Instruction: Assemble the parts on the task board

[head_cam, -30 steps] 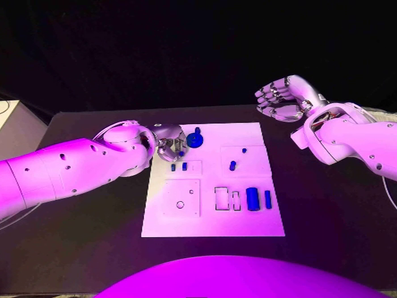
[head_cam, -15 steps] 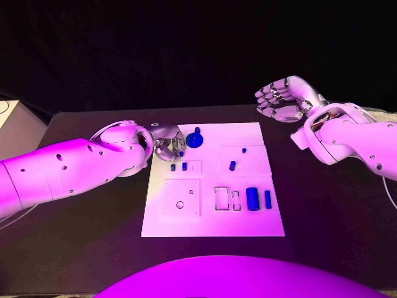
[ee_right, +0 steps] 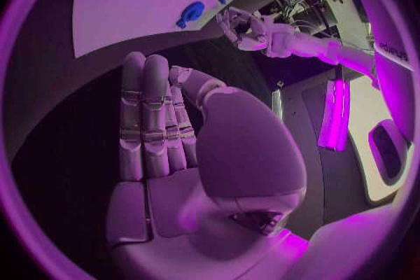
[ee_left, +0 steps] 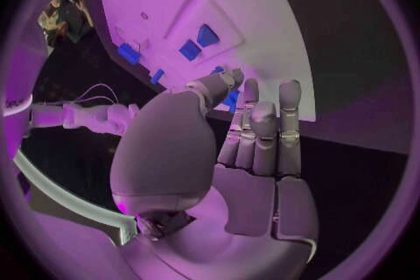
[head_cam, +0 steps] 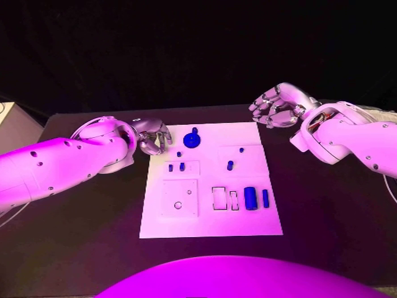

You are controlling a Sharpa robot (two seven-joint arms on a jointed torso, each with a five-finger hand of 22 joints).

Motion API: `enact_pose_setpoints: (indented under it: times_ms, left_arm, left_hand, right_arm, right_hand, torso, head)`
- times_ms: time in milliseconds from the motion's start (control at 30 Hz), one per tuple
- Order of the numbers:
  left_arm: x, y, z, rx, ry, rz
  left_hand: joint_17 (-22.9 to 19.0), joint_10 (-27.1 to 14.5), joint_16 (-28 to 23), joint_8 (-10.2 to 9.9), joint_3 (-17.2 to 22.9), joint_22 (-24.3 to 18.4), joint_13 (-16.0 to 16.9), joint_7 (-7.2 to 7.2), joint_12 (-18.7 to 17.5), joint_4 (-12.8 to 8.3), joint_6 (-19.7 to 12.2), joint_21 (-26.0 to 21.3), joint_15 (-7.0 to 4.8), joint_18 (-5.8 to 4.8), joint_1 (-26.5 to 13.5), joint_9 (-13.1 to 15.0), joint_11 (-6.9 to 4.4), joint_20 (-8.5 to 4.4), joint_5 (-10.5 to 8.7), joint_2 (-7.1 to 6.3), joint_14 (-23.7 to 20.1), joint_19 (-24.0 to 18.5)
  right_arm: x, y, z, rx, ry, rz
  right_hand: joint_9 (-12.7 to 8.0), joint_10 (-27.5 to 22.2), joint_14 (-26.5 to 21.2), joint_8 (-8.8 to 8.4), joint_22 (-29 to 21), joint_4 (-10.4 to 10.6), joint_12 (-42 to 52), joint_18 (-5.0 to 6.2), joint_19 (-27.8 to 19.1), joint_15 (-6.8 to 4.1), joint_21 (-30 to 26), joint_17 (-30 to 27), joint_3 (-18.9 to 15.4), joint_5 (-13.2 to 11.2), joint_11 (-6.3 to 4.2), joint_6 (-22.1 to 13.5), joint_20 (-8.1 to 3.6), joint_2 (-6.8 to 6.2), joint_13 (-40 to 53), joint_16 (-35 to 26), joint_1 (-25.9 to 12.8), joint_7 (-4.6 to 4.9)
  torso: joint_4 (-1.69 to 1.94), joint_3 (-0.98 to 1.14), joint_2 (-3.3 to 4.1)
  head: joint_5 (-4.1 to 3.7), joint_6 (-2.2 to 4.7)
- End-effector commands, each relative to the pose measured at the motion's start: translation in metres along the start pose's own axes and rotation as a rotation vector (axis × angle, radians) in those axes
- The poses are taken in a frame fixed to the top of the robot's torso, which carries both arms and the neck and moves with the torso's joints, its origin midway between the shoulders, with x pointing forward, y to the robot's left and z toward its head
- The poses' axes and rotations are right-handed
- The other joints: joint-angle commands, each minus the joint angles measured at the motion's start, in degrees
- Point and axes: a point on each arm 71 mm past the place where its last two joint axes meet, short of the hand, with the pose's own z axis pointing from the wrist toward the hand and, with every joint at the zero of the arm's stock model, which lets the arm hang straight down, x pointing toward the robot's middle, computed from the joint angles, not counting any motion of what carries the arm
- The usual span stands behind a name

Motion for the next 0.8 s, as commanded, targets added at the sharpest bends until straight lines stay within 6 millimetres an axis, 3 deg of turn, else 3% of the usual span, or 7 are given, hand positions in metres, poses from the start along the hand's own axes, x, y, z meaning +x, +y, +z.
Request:
enact_pose_setpoints:
  times_ms: [33,67,100,267,333,467,800]
  left_arm:
    - [-0.008,0.008,-0.005,0.043,0.011,-0.358]
    - [-0.011,0.011,-0.007,0.063,0.009,-0.427]
    - [-0.013,0.013,-0.009,0.084,0.004,-0.493]
    - [-0.025,0.02,-0.016,0.155,-0.051,-0.758]
    - [-0.028,0.024,-0.017,0.158,-0.073,-0.878]
    - [-0.033,0.027,-0.02,0.178,-0.114,-1.054]
    - [-0.035,0.021,-0.027,0.238,-0.12,-1.162]
  left_hand:
    - [-8.14,-2.82,-4.37,1.05,0.93,-2.1,0.06,0.89,0.31,-0.37,1.29,-1.87,0.86,1.04,0.57,0.24,1.02,0.52,0.01,0.02,-5.82,-3.16]
    - [-13.86,-4.62,-8.03,1.41,1.37,-2.12,-0.24,1.28,0.03,-0.71,1.61,-2.38,1.41,1.02,0.72,0.25,1.69,0.94,-0.01,-0.01,-10.44,-4.51]
    - [-15.4,-6.02,-10.31,1.47,1.49,-2.17,-0.49,1.93,0.13,-1.1,1.35,-2.99,2.04,1.04,0.75,0.11,2.27,1.45,-0.05,-0.11,-12.7,-6.05]
    - [-16.35,-5.93,-11.39,1.61,0.4,-2.36,-0.38,1.87,1.6,-1.1,0.86,-3.64,2.11,1.18,0.39,-0.05,2.31,1.89,-0.07,0.5,-13.18,-7.07]
    - [-16.9,-5.79,-12.11,1.84,0.02,-2.62,-0.37,1.96,2.36,-0.54,0.94,-4.17,2.2,1.19,-0.04,-0.08,2.32,2.05,0.04,1.52,-13.54,-7.48]
    - [-17.53,-5.91,-12.98,2.02,-0.47,-3.17,-0.32,2.05,3.37,-0.21,0.9,-5.17,2.32,1.2,-0.58,-0.19,2.35,2.2,0.27,1.85,-14.28,-7.96]
    - [-18.34,-6.46,-14.17,2.24,-0.86,-3.83,-0.47,2.1,4.0,-0.12,0.83,-6.26,2.42,1.22,-0.76,-0.29,2.42,2.3,0.24,2.16,-15.02,-8.25]
  right_arm:
    - [0.014,0.002,-0.002,-0.014,0.162,-0.152]
    - [0.016,0.002,-0.003,-0.015,0.179,-0.176]
    - [0.019,0.002,-0.004,-0.015,0.195,-0.2]
    - [0.032,0.004,-0.01,-0.009,0.262,-0.315]
    - [0.038,0.005,-0.012,-0.005,0.28,-0.354]
    - [0.047,0.008,-0.014,0.005,0.281,-0.429]
    - [0.06,0.012,-0.012,0.014,0.278,-0.507]
  right_hand:
    - [0.35,1.37,0.47,-0.02,3.19,0.09,-0.17,0.46,-0.83,-0.46,3.86,3.91,1.4,-0.34,-0.52,0.94,0.21,0.07,0.17,5.69,-1.04,-0.13]
    - [0.64,2.15,1.15,0.16,4.34,0.14,-0.08,0.6,-0.56,-0.61,5.32,7.63,1.76,-0.38,-0.87,1.37,0.22,-0.08,0.35,10.56,-1.28,-0.3]
    - [0.92,2.62,1.38,0.2,5.77,0.27,-0.17,0.59,-0.4,-0.64,6.78,12.2,2.11,-0.49,-1.04,1.47,0.23,-0.48,0.5,16.11,-1.69,-0.46]
    - [1.45,3.08,1.27,0.3,11.84,0.98,-0.22,-0.26,1.29,-0.67,11.78,17.61,2.46,-0.7,-1.22,1.54,0.46,-1.38,0.72,22.7,-2.9,-0.73]
    - [1.57,3.06,1.32,0.32,12.85,1.28,-0.24,-0.4,1.59,-0.67,12.57,18.64,2.45,-0.82,-1.24,1.53,0.52,-1.72,0.74,24.01,-3.36,-0.79]
    - [1.79,2.04,0.81,0.07,13.32,1.96,-0.47,-0.4,1.59,-0.51,12.82,19.27,2.97,-0.87,-1.05,1.1,0.63,-2.53,0.46,25.33,-4.06,-0.76]
    - [1.93,0.26,1.07,-0.55,16.91,2.71,-0.38,-0.97,2.95,-0.15,15.58,22.49,3.96,-0.59,-0.6,0.3,0.98,-3.57,0.0,29.38,-4.5,-0.4]
  torso:
    - [-0.06,0.04,-0.06]
    - [-0.03,0.05,-0.06]
    - [-0.01,0.04,-0.06]
    - [0.01,-0.04,0.0]
    - [0.1,-0.06,0.02]
    - [0.0,-0.05,0.0]
    - [0.05,-0.15,0.09]
  head:
    - [-0.35,0.0]
    - [-0.41,0.0]
    - [-0.48,0.0]
    - [-1.02,0.0]
    - [-1.19,0.0]
    - [-1.64,0.0]
    - [-2.15,0.0]
